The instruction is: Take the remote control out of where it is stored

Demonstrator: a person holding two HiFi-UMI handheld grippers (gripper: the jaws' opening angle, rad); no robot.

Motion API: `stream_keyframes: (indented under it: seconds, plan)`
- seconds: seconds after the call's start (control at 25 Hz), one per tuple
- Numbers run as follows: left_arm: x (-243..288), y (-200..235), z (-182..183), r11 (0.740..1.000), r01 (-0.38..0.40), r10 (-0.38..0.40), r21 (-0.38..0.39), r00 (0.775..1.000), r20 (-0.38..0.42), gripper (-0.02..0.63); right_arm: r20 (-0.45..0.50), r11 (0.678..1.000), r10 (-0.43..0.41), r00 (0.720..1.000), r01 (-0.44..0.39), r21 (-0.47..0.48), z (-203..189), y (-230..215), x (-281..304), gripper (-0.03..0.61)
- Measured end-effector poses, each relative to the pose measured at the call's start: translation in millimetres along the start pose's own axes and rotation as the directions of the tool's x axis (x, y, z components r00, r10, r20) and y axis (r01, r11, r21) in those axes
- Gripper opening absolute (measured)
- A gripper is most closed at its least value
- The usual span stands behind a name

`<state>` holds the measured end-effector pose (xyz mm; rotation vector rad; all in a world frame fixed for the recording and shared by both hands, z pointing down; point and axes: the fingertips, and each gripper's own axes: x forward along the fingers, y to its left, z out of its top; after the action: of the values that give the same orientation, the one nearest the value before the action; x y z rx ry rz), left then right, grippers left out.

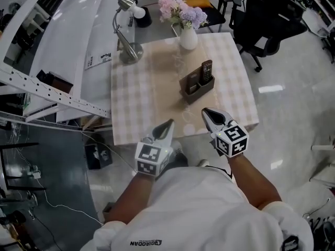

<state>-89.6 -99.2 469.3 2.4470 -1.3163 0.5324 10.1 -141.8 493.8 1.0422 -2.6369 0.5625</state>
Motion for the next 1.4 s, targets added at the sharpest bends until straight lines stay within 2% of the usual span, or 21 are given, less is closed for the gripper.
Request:
stream_keyframes:
  seconds: [0.28, 0.64, 0.84, 1.08, 1.4]
  plan:
    - [18, 38, -1, 0.999, 0.031, -0.031, -0.012, 0.999, -0.021, 0.003, -0.015, 0.997, -0.078, 0.997, 0.078, 0.026, 5, -26, 51, 0.040]
    - [41, 69, 2, 0.994, 0.110, -0.109, 0.015, 0.993, -0.048, 0.003, -0.072, 0.982, -0.173, 0.982, 0.177, 0.062, 1, -64, 103, 0.120]
    - [44, 80, 6, 0.988, 0.150, -0.149, 0.031, 0.987, -0.056, 0.003, -0.088, 0.977, -0.199, 0.976, 0.205, 0.060, 3, -74, 124, 0.192]
    - [46, 92, 4, 0.983, 0.178, -0.175, 0.044, 0.983, -0.064, 0.003, -0.119, 0.973, -0.223, 0.967, 0.228, 0.027, 3, -82, 140, 0.206]
    - [47, 99, 1, 0.985, 0.168, -0.166, 0.026, 0.984, -0.061, 0.003, -0.131, 0.976, -0.214, 0.968, 0.216, 0.003, 1, -85, 146, 0.206]
